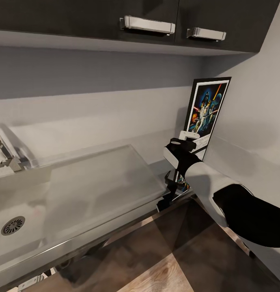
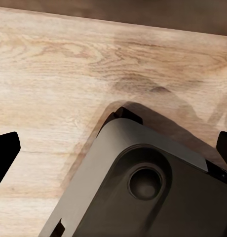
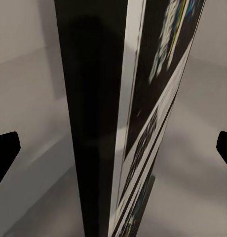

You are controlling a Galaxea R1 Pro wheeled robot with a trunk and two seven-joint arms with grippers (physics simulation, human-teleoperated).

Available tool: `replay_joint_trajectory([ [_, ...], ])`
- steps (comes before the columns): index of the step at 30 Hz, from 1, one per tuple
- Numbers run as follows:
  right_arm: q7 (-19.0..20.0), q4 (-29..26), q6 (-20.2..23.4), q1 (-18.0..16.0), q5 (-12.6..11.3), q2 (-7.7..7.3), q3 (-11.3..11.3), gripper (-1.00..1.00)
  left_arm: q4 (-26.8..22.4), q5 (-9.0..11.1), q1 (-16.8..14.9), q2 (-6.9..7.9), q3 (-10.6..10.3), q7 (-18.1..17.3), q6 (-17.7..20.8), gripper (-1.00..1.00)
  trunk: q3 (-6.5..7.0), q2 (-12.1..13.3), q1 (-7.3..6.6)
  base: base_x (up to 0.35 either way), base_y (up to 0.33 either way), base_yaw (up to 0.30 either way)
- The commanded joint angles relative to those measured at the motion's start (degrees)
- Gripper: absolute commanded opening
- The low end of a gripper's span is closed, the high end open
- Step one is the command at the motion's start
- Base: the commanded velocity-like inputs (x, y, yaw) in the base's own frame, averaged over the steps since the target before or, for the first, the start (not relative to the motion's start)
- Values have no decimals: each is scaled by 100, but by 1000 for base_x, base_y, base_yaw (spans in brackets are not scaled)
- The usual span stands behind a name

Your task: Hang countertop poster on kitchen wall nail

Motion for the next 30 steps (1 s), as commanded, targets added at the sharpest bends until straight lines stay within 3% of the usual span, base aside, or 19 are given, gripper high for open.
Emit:
replay_joint_trajectory([
  [1, -36, -7, 60, -4, -21, -3, 48, 100, -2, 58, 1, -2, 14, -42, 13, 100, -4, -2, 0, 0, 0, 0],
  [30, -36, -6, 60, -4, -21, 1, 48, 100, -2, 58, 1, 3, 14, -42, 13, 100, -4, -2, 0, 0, 0, 0],
])
